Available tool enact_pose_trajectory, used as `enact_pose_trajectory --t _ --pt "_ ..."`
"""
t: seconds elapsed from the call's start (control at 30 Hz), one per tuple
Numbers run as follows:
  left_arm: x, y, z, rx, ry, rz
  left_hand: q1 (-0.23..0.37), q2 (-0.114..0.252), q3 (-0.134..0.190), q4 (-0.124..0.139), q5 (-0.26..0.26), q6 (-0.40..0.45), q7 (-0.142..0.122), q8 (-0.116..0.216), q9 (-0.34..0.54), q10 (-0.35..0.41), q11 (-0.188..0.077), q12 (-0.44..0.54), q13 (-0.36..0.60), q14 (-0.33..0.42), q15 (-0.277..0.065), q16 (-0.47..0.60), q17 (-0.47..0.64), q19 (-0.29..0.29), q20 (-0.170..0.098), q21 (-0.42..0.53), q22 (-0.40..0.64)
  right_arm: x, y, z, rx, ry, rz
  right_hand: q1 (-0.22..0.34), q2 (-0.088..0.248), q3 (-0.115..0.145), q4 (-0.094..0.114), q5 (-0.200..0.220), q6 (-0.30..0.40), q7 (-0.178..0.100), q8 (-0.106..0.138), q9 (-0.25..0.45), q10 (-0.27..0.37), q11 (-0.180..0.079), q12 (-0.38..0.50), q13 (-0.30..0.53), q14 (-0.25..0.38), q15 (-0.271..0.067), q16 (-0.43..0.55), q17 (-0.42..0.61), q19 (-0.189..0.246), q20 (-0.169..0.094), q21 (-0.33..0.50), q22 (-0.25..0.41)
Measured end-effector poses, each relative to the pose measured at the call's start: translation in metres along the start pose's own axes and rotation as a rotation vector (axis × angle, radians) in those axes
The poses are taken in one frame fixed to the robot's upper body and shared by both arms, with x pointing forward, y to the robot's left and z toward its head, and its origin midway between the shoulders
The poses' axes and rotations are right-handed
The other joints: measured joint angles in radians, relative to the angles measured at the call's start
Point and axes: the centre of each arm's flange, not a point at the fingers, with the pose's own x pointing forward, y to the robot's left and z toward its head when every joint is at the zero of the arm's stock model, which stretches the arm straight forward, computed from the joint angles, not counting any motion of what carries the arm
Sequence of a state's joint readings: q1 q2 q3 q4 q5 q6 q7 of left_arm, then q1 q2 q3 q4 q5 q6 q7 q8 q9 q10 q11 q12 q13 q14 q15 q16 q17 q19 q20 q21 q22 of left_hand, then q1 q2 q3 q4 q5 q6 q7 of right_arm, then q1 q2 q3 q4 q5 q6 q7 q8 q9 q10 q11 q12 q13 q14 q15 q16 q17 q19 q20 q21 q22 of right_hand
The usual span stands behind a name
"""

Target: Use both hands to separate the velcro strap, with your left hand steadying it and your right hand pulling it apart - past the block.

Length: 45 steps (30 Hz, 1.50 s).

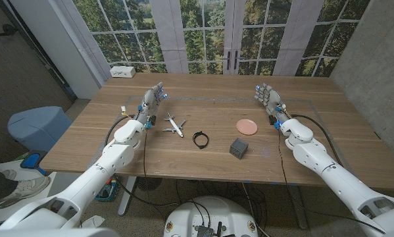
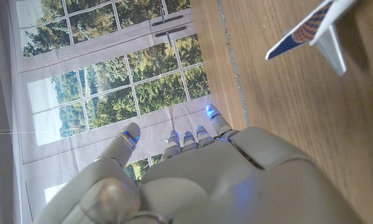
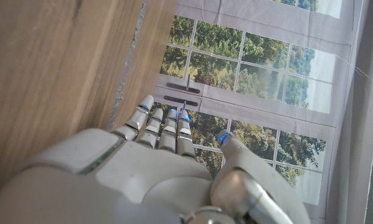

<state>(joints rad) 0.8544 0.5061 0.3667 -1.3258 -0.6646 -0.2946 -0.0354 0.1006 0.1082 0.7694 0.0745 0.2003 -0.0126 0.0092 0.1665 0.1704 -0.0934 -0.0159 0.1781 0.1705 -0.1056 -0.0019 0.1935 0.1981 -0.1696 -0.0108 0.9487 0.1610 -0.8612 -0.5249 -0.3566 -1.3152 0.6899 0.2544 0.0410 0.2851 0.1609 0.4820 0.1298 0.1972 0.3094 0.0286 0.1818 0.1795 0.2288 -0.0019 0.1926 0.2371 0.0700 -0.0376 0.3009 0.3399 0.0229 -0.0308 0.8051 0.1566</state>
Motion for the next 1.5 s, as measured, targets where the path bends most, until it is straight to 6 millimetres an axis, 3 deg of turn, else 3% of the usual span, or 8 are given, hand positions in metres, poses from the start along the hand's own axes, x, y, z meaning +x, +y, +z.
enact_pose_trajectory --t 0.2,0.3,0.4,0.63,0.83,1.1,1.37,1.5 --pt "-0.002 -0.004 0.001 -0.012 -0.008 -0.003 0.0 0.0 0.002 0.002 0.0 0.0 0.0 0.0 0.0 0.0 0.0 0.0 0.0 -0.005 -0.005 0.0 -0.003 0.0 0.0 0.013 0.0 -0.005 -0.003 -0.007 0.015 0.018 -0.008 -0.001 0.006 0.005 -0.005 0.0 0.006 0.006 0.0 0.0 0.001 0.001 0.004 0.0 0.01 0.001 0.0 -0.005 0.003 -0.003 0.001 0.0" --pt "-0.002 -0.005 0.002 -0.014 -0.013 -0.003 0.0 0.0 0.002 0.002 0.0 -0.005 0.005 0.0 0.0 0.0 0.0 0.0 0.0 -0.005 -0.005 0.0 -0.003 0.0 0.0 0.013 0.0 -0.01 -0.004 -0.013 0.018 0.027 -0.023 -0.002 0.007 0.013 -0.014 0.0 0.011 0.011 0.002 0.0 0.014 0.014 0.008 -0.005 0.029 0.001 0.0 -0.013 0.007 -0.007 -0.004 0.001" --pt "-0.002 -0.006 0.002 -0.014 -0.017 -0.005 0.0 0.0 0.002 0.002 0.0 -0.005 0.005 0.004 0.0 0.0 0.0 0.0 0.0 -0.005 -0.005 0.0 -0.003 0.0 0.0 0.013 0.0 -0.013 -0.004 -0.015 0.013 0.03 -0.038 -0.001 0.007 0.016 -0.043 -0.001 0.023 0.023 0.009 0.0 0.031 0.023 0.015 -0.01 0.048 0.001 0.007 -0.019 0.025 -0.003 -0.008 0.004" --pt "0.0 -0.01 0.003 -0.007 -0.022 -0.017 0.0 0.0 0.002 0.002 0.0 -0.005 0.005 0.004 0.0 0.0 0.0 0.0 0.0 -0.005 -0.005 0.0 -0.003 0.0 0.0 0.009 0.0 -0.021 0.001 -0.016 -0.017 0.027 -0.074 0.061 -0.006 0.033 -0.12 -0.009 0.032 0.025 0.012 0.0 0.045 0.034 0.015 -0.019 0.064 0.007 0.007 -0.038 0.061 -0.003 -0.023 0.004" --pt "0.001 -0.012 0.004 -0.004 -0.023 -0.026 0.0 0.0 -0.001 -0.001 0.0 -0.005 0.005 0.008 0.0 0.0 0.0 0.0 0.0 -0.005 -0.005 0.0 -0.008 0.0 0.0 0.005 0.0 -0.027 0.007 -0.015 -0.065 0.025 -0.101 0.095 -0.011 0.045 -0.174 -0.009 0.049 0.028 0.012 0.0 0.061 0.029 0.023 -0.022 0.077 0.009 0.007 -0.048 0.082 -0.004 -0.032 0.004" --pt "0.001 -0.013 0.003 -0.002 -0.02 -0.037 0.0 0.0 -0.005 -0.005 0.0 -0.001 0.001 0.008 0.0 0.0 0.0 0.007 0.0 -0.003 -0.008 0.008 -0.012 0.0 0.0 0.001 0.0 -0.037 0.019 -0.011 -0.151 0.015 -0.136 0.137 -0.023 0.052 -0.216 -0.009 0.068 0.026 0.019 0.005 0.082 0.025 0.023 -0.024 0.1 0.007 0.016 -0.052 0.106 -0.005 -0.036 0.007" --pt "0.001 -0.013 0.002 0.0 -0.014 -0.041 0.0 0.0 -0.009 -0.009 0.0 0.004 0.007 0.011 0.0 0.004 -0.004 0.012 0.0 0.007 -0.011 0.008 -0.012 -0.005 0.006 -0.003 0.0 -0.047 0.031 -0.006 -0.246 0.008 -0.172 0.168 -0.008 0.056 -0.267 0.004 0.1 0.027 0.025 0.005 0.114 0.029 0.038 -0.021 0.14 0.004 0.047 -0.044 0.156 0.046 -0.04 0.013" --pt "0.0 -0.013 0.001 0.0 -0.012 -0.045 0.0 0.0 -0.009 -0.009 0.0 0.01 0.001 0.011 0.0 0.004 -0.004 0.012 0.0 0.008 -0.011 0.008 -0.012 -0.001 0.009 -0.003 0.0 -0.052 0.038 -0.003 -0.304 0.005 -0.193 0.192 -0.016 0.056 -0.278 0.008 0.11 0.02 0.029 0.005 0.125 0.032 0.044 -0.016 0.144 0.001 0.054 -0.04 0.17 0.059 -0.04 0.014"
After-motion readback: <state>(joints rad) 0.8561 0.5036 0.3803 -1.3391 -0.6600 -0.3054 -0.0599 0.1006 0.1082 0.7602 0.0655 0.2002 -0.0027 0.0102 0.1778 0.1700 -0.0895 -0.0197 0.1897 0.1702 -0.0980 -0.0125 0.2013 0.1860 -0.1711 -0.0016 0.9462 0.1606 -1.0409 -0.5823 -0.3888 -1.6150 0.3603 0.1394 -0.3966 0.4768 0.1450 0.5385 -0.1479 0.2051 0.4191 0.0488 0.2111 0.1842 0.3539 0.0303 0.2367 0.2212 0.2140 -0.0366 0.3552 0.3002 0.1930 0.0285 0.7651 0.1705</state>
